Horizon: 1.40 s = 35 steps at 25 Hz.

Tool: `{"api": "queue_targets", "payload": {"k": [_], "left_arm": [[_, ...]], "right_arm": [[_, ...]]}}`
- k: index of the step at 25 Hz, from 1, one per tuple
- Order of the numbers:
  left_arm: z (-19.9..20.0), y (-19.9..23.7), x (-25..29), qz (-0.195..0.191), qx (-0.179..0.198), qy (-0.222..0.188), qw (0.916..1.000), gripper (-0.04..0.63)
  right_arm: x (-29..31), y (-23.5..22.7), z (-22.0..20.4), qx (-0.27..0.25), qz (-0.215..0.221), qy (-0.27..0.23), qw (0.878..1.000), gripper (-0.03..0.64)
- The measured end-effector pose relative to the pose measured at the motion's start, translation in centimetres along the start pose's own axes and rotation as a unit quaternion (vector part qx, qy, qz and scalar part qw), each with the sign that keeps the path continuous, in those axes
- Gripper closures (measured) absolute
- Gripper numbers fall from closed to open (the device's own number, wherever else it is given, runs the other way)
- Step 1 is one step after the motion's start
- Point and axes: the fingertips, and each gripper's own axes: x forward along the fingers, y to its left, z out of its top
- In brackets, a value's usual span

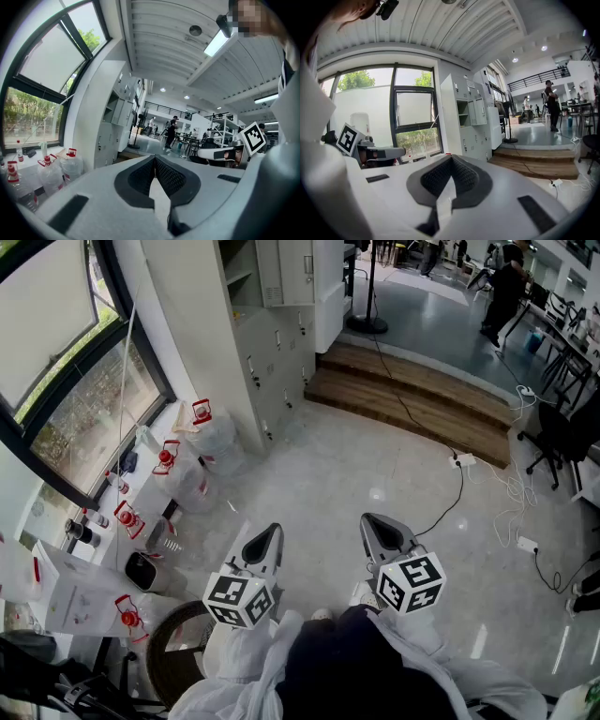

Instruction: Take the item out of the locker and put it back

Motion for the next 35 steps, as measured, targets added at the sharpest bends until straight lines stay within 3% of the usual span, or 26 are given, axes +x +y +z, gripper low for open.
{"api": "queue_targets", "payload": {"k": [11, 12, 14, 15, 17, 22, 27, 35], "left_arm": [[-0.2, 0.4, -0.2, 0.006, -0.002, 0.001, 1.0000, 0.586], [-0.3, 0.5, -0.3, 0.006, -0.002, 0.002, 1.0000, 0.586], [-0.4, 0.6, -0.5, 0.006, -0.003, 0.003, 1.0000, 0.587], [-0.4, 0.7, -0.6, 0.006, -0.003, 0.004, 1.0000, 0.588], [-0.6, 0.8, -0.7, 0.006, -0.004, 0.006, 1.0000, 0.588], [-1.0, 1.2, -0.7, 0.008, -0.008, 0.010, 0.9999, 0.588], [-1.2, 2.0, 0.2, 0.014, -0.012, 0.013, 0.9997, 0.586], [0.1, 4.0, 4.3, 0.027, -0.011, 0.010, 0.9995, 0.586]], "right_arm": [[0.0, -0.5, -0.2, 0.000, -0.023, -0.007, 1.000, 0.618], [0.0, -0.4, -0.2, 0.004, -0.023, -0.011, 1.000, 0.582], [0.0, -0.4, -0.2, 0.028, -0.021, -0.024, 0.999, 0.411], [0.1, -0.4, -0.2, 0.038, -0.021, -0.028, 0.999, 0.372], [0.2, -0.4, -0.4, 0.039, -0.022, -0.026, 0.999, 0.325], [0.8, -0.1, -0.9, 0.038, -0.014, -0.015, 0.999, 0.289], [2.2, -1.0, 0.1, 0.055, -0.027, -0.046, 0.997, 0.041], [7.3, -3.3, 0.6, 0.045, -0.001, -0.019, 0.999, 0.038]]}}
